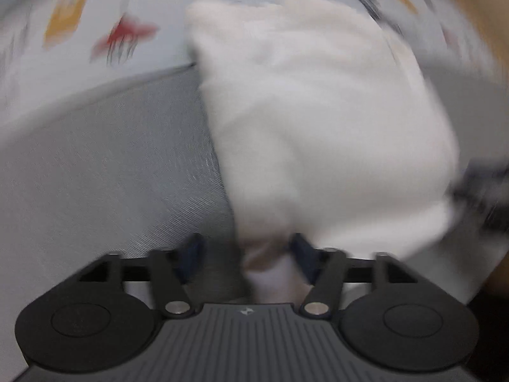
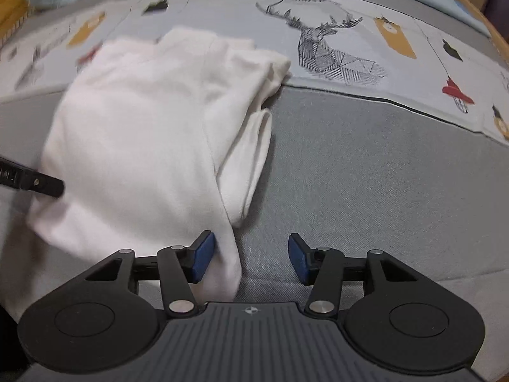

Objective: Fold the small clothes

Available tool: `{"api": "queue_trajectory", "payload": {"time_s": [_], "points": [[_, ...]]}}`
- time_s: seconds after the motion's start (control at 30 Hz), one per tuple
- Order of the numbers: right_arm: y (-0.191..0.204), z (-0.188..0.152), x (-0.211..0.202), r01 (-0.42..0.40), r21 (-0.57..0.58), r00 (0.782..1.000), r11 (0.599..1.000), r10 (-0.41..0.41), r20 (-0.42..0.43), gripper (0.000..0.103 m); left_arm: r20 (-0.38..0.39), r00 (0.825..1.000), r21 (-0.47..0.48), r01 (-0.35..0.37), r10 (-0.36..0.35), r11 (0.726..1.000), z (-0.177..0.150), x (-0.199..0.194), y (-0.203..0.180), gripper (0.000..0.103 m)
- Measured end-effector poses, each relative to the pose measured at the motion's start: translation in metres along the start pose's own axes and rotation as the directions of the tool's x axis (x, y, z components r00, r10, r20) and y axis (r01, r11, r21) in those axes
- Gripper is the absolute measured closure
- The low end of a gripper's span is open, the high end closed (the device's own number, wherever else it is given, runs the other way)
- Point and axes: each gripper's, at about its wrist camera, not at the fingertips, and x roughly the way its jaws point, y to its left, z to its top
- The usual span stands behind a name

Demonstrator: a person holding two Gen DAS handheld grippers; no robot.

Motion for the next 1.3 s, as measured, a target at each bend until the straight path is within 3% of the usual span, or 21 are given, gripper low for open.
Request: {"api": "queue_trajectory", "payload": {"time_s": [0.03, 0.1, 0.2, 0.27, 0.33, 0.4, 0.47, 0.53, 0.63, 0.77, 0.83, 0.9, 0.97, 1.0, 1.03, 1.13, 1.2, 1.3], "points": [[0.005, -0.002, 0.000, 0.029, -0.038, 0.999, 0.999, -0.030, -0.014, 0.050, 0.022, 0.998, 0.091, -0.060, 0.058, 0.994, -0.004, -0.005, -0.010, 0.020], [0.016, -0.007, -0.003, 0.099, -0.139, 0.995, 0.985, -0.102, -0.014, 0.050, 0.021, 0.995, 0.171, -0.097, 0.095, 0.980, -0.012, -0.011, -0.017, 0.020], [0.028, -0.015, -0.013, 0.162, -0.226, 0.986, 0.960, -0.165, 0.005, 0.051, -0.001, 0.987, 0.158, -0.157, 0.159, 0.975, -0.024, -0.028, -0.008, 0.020], [0.024, -0.018, -0.023, 0.193, -0.201, 0.981, 0.960, -0.195, 0.009, 0.051, 0.057, 0.964, 0.146, -0.264, 0.259, 0.953, -0.034, -0.050, -0.006, 0.020], [0.014, -0.018, -0.048, 0.182, -0.107, 0.983, 0.977, -0.177, 0.053, 0.051, 0.158, 0.944, 0.089, -0.307, 0.290, 0.948, -0.045, -0.084, -0.005, 0.019], [0.010, -0.022, -0.084, 0.119, -0.009, 0.979, 0.993, -0.116, 0.169, 0.051, 0.275, 0.928, -0.012, -0.259, 0.252, 0.966, -0.059, -0.122, -0.006, 0.016], [0.012, -0.035, -0.123, 0.069, 0.045, 0.946, 0.997, -0.080, 0.314, 0.048, 0.372, 0.903, -0.092, -0.192, 0.213, 0.977, -0.078, -0.152, -0.014, 0.008], [0.021, -0.054, -0.156, 0.068, 0.063, 0.902, 0.996, -0.088, 0.423, 0.041, 0.450, 0.877, -0.110, -0.132, 0.168, 0.985, -0.098, -0.173, -0.032, 0.006], [0.031, -0.084, -0.182, 0.056, 0.085, 0.867, 0.995, -0.090, 0.491, 0.033, 0.528, 0.834, -0.125, -0.109, 0.160, 0.986, -0.128, -0.186, -0.061, 0.005], [0.037, -0.120, -0.177, 0.045, 0.108, 0.862, 0.993, -0.093, 0.499, 0.031, 0.585, 0.788, -0.164, -0.116, 0.191, 0.980, -0.135, -0.181, -0.095, 0.003], [0.043, -0.126, -0.169, 0.077, 0.114, 0.879, 0.990, -0.121, 0.460, 0.031, 0.584, 0.788, -0.185, -0.105, 0.195, 0.977, -0.141, -0.172, -0.102, 0.003], [0.050, -0.130, -0.168, 0.073, 0.095, 0.875, 0.993, -0.110, 0.472, 0.029, 0.571, 0.797, -0.228, -0.076, 0.196, 0.971, -0.150, -0.160, -0.104, 0.002], [0.055, -0.130, -0.162, 0.086, 0.070, 0.880, 0.994, -0.109, 0.462, 0.029, 0.497, 0.843, -0.286, -0.063, 0.204, 0.956, -0.152, -0.142, -0.096, 0.002], [0.057, -0.130, -0.158, 0.098, 0.062, 0.887, 0.993, -0.115, 0.448, 0.029, 0.483, 0.856, -0.309, -0.030, 0.184, 0.951, -0.150, -0.138, -0.094, 0.002], [0.058, -0.129, -0.155, 0.105, 0.058, 0.892, 0.993, -0.120, 0.437, 0.029, 0.484, 0.859, -0.314, -0.009, 0.168, 0.949, -0.148, -0.135, -0.092, 0.002], [0.058, -0.126, -0.148, 0.099, 0.065, 0.906, 0.993, -0.117, 0.407, 0.029, 0.464, 0.864, -0.304, -0.053, 0.197, 0.951, -0.138, -0.125, -0.094, 0.001], [0.058, -0.125, -0.143, 0.096, 0.069, 0.914, 0.993, -0.115, 0.389, 0.029, 0.453, 0.872, -0.304, -0.045, 0.186, 0.952, -0.135, -0.118, -0.094, 0.001], [0.062, -0.125, -0.139, 0.108, 0.050, 0.916, 0.993, -0.119, 0.383, 0.029, 0.437, 0.885, -0.295, -0.030, 0.163, 0.955, -0.131, -0.110, -0.096, 0.001]]}}
